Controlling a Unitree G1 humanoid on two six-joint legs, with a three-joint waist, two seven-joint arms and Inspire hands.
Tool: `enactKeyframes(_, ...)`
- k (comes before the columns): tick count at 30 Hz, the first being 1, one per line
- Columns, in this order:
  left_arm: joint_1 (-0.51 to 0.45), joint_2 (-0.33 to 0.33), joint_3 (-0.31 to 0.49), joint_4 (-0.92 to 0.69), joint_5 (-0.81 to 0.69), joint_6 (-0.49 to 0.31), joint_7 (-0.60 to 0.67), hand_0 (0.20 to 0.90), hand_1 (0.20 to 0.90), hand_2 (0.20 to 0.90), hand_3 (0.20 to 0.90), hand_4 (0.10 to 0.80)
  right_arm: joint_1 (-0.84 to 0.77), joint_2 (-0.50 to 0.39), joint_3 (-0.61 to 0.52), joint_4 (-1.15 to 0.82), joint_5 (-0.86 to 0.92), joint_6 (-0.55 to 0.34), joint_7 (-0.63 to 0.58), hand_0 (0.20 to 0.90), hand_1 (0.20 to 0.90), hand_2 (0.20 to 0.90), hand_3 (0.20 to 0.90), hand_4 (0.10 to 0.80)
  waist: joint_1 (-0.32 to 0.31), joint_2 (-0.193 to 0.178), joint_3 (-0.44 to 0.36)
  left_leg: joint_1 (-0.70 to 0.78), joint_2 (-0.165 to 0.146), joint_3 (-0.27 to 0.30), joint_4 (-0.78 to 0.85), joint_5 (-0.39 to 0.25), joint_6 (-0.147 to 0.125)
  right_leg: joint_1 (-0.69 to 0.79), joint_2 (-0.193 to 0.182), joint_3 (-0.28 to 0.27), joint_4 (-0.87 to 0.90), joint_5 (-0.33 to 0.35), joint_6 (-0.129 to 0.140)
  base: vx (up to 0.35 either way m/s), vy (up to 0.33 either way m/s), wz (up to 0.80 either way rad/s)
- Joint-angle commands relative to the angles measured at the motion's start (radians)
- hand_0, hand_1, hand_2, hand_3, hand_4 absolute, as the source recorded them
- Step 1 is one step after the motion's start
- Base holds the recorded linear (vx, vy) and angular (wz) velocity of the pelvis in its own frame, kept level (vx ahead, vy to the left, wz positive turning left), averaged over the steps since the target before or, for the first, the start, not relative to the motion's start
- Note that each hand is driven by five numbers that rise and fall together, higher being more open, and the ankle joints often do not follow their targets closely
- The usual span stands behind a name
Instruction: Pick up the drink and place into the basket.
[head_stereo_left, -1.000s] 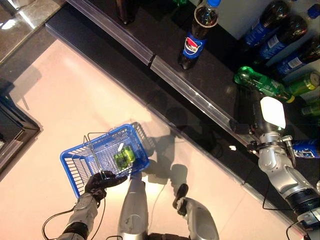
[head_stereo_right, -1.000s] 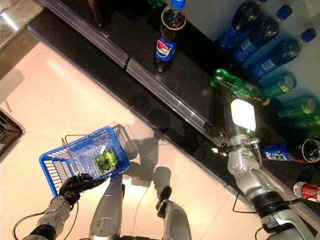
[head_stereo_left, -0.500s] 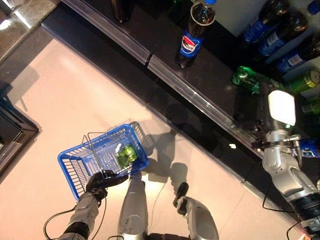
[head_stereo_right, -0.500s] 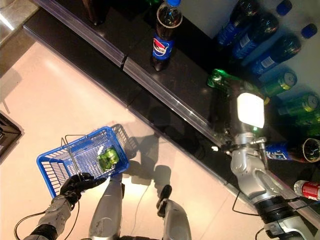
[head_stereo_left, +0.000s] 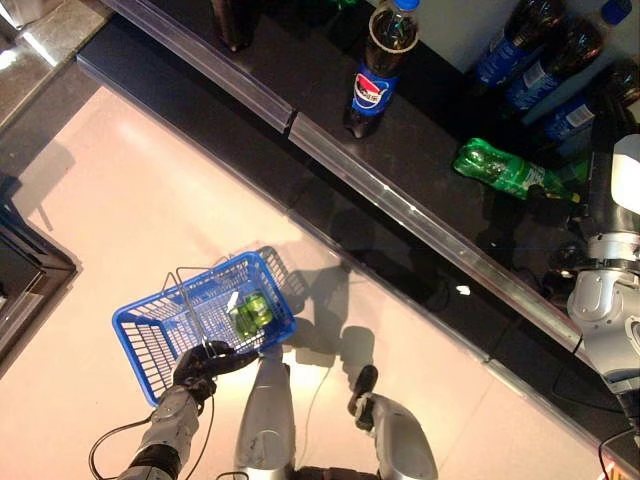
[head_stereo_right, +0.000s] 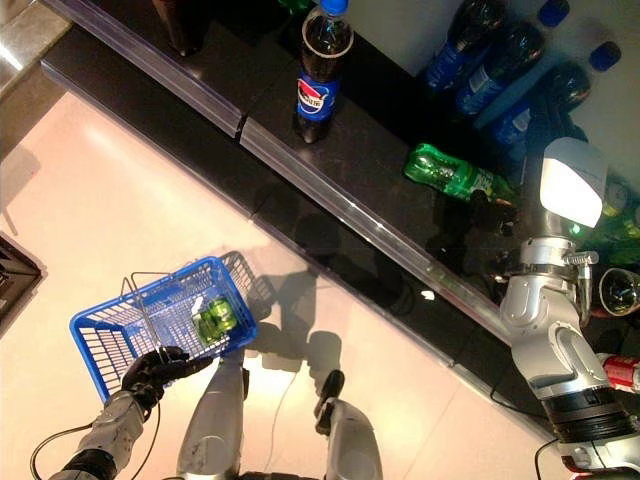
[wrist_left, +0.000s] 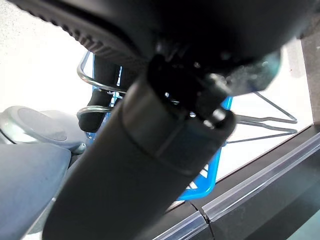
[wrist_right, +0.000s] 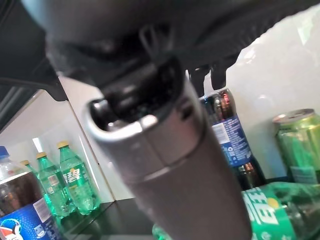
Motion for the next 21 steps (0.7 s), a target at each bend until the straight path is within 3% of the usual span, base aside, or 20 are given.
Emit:
enactKeyframes(1, 0.157, -0.037, -0.055, 0.022, 0.043, 0.006, -0.016, 0.3, 0.3, 0.3, 0.2, 0.1, -0.101, -0.131, -0.038, 0.009, -0.012, -0.018, -0.047, 0.9, 0.9, 0.9, 0.9, 0.8, -0.01, 0.043, -0.052, 0.035, 0.008, -0.038, 0.097, -0.149, 0.023, -0.119, -0.004, 0.011, 0.077, 0.093, -0.044, 0.0, 0.0, 0.0)
enactKeyframes(8, 0.145, -0.024, -0.079, 0.003, 0.024, 0.016, -0.015, 0.3, 0.3, 0.3, 0.2, 0.1, -0.222, -0.131, 0.077, 0.137, 0.012, -0.056, -0.004, 0.9, 0.9, 0.9, 0.9, 0.8, 0.004, 0.049, -0.025, 0.006, -0.002, -0.046, 0.115, -0.145, 0.031, -0.143, -0.007, 0.009, 0.086, 0.103, -0.049, -0.001, 0.004, -0.01)
enactKeyframes(21, 0.122, -0.008, -0.117, -0.028, -0.012, 0.019, -0.021, 0.3, 0.3, 0.3, 0.2, 0.1, -0.404, -0.121, 0.196, 0.275, 0.037, -0.036, -0.023, 0.9, 0.9, 0.9, 0.9, 0.8, 0.018, 0.062, -0.008, -0.057, -0.019, -0.047, 0.137, -0.146, 0.045, -0.208, -0.016, 0.013, 0.1, 0.117, -0.043, -0.001, 0.004, -0.01)
